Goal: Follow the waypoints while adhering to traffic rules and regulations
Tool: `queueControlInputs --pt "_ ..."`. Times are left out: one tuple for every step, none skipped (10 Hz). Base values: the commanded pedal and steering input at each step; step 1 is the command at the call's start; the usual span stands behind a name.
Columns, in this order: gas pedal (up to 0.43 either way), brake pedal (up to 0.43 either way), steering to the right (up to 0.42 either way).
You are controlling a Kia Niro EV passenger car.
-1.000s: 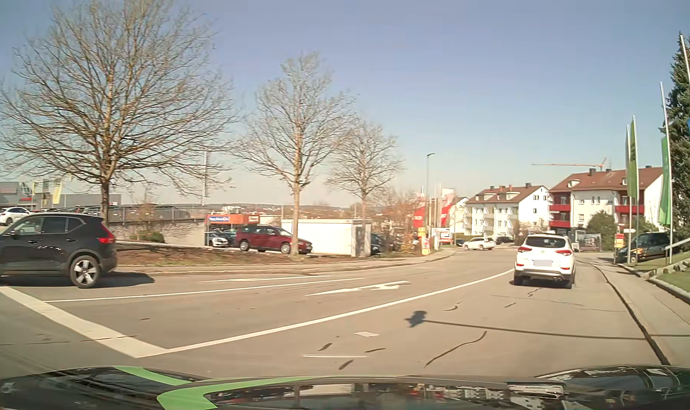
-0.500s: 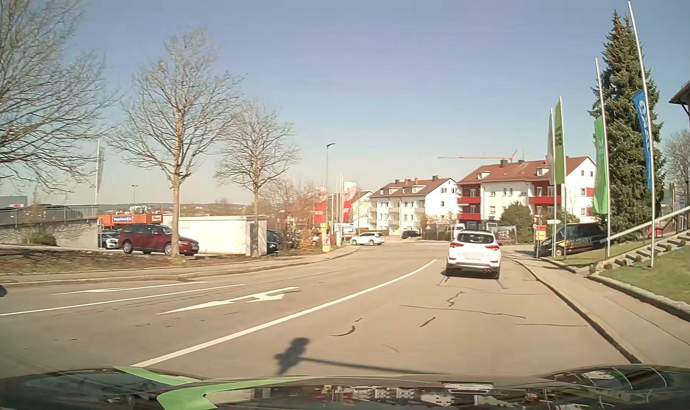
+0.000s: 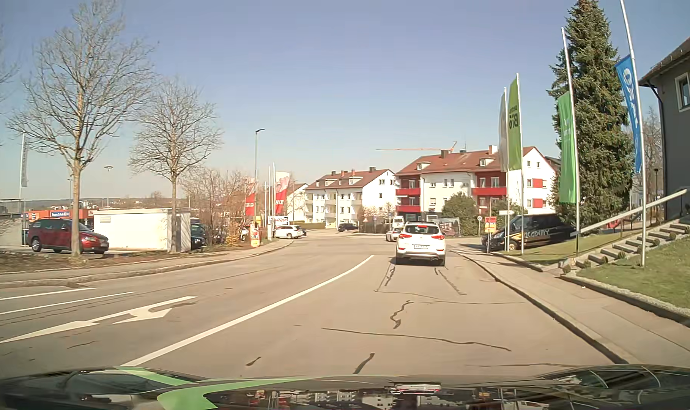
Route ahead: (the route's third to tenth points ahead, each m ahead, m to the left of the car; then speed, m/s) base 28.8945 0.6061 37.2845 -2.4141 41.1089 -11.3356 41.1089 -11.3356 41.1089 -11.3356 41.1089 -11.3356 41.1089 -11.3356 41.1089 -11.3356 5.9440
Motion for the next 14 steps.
queueControlInputs --pt "0.118 0.000 0.123" --pt "0.118 0.000 0.095" --pt "0.118 0.000 0.077" --pt "0.110 0.000 0.053" --pt "0.110 0.000 0.032" --pt "0.110 0.000 0.023" --pt "0.110 0.000 0.019" --pt "0.110 0.000 0.014" --pt "0.098 0.000 0.012" --pt "0.059 0.000 0.012" --pt "0.000 0.000 0.012" --pt "0.000 0.000 0.012" --pt "0.000 0.000 0.011" --pt "0.000 0.000 0.010"
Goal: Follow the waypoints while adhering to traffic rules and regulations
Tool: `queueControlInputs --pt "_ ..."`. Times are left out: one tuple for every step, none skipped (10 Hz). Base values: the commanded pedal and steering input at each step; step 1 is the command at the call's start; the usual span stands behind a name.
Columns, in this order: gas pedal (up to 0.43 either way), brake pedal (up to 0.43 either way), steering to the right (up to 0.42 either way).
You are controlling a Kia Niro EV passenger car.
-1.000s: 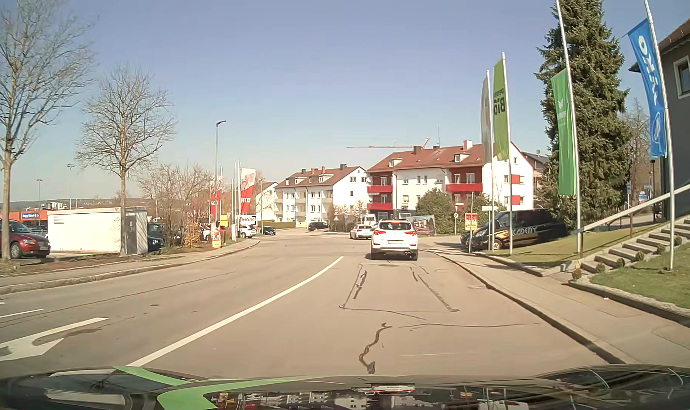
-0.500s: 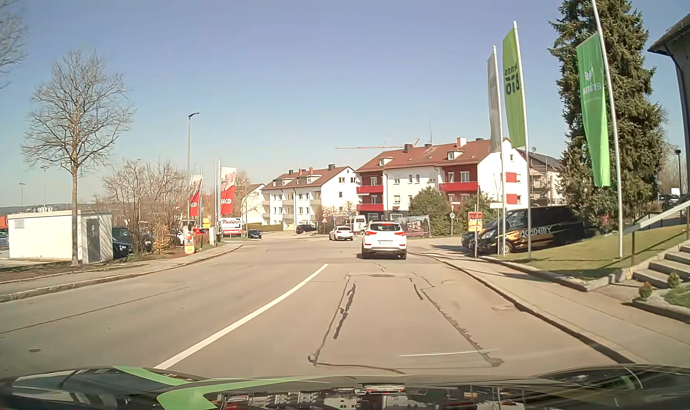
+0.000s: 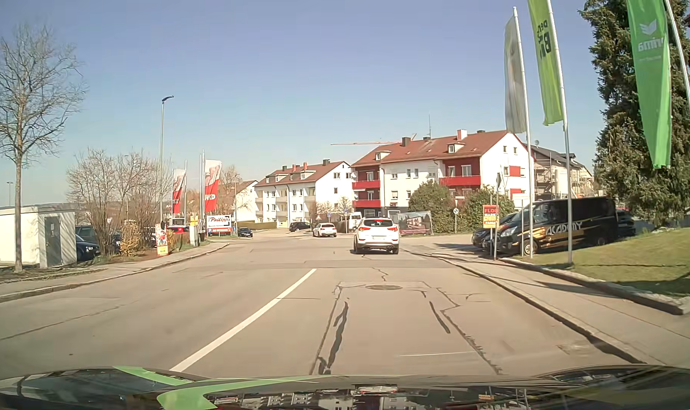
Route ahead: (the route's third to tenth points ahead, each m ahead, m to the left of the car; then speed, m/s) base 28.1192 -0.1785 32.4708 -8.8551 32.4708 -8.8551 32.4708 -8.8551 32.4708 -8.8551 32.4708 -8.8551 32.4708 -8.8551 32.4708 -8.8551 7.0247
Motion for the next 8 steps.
queueControlInputs --pt "0.000 0.000 0.010" --pt "0.000 0.000 0.009" --pt "0.000 0.024 0.007" --pt "0.000 0.116 0.006" --pt "0.000 0.152 0.007" --pt "0.000 0.165 0.006" --pt "0.000 0.171 0.006" --pt "0.000 0.195 0.006"
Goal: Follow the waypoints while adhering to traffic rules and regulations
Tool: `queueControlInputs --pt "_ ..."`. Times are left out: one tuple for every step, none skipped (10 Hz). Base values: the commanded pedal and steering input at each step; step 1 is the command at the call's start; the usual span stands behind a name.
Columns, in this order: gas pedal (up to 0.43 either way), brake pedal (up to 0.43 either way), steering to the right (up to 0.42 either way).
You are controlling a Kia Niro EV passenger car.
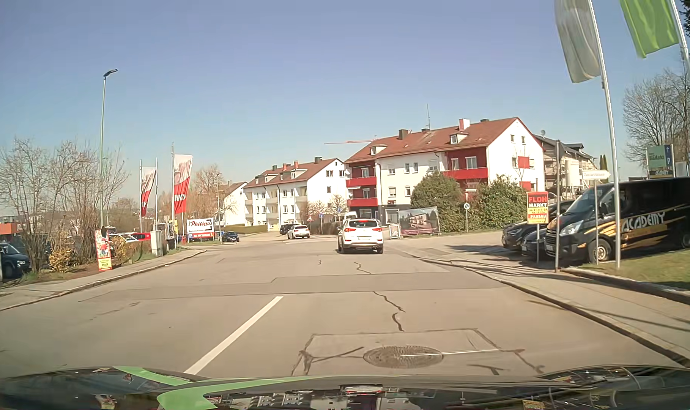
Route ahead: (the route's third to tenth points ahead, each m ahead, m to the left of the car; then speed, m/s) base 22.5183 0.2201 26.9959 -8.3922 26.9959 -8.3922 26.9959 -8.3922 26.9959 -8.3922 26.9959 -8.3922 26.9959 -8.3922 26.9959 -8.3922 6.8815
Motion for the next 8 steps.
queueControlInputs --pt "0.000 0.201 0.006" --pt "0.000 0.201 0.006" --pt "0.000 0.220 0.006" --pt "0.000 0.232 0.005" --pt "0.000 0.232 0.005" --pt "0.000 0.238 0.005" --pt "0.000 0.238 0.004" --pt "0.000 0.238 0.003"
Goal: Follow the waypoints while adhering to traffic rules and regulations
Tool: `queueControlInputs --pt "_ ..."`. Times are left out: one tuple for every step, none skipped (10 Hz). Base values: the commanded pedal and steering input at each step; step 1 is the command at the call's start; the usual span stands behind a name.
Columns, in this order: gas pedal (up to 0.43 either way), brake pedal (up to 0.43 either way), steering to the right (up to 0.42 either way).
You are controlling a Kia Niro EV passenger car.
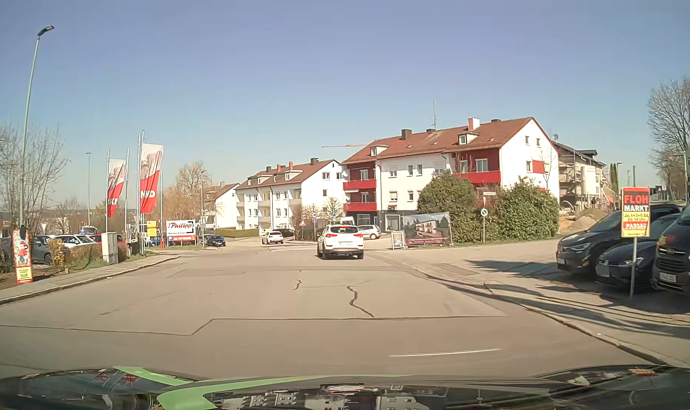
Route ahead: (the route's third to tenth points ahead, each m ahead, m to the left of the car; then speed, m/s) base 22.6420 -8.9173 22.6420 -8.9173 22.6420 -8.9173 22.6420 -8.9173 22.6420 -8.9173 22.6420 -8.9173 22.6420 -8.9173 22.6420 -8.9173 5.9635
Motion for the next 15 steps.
queueControlInputs --pt "0.000 0.244 0.001" --pt "0.000 0.256 0.000" --pt "0.000 0.256 0.000" --pt "0.000 0.256 0.000" --pt "0.000 0.256 -0.001" --pt "0.000 0.262 -0.001" --pt "0.000 0.262 -0.001" --pt "0.000 0.262 -0.001" --pt "0.000 0.262 -0.001" --pt "0.000 0.256 -0.001" --pt "0.000 0.238 -0.001" --pt "0.000 0.226 0.000" --pt "0.000 0.220 0.003" --pt "0.000 0.213 0.004" --pt "0.000 0.213 0.007"
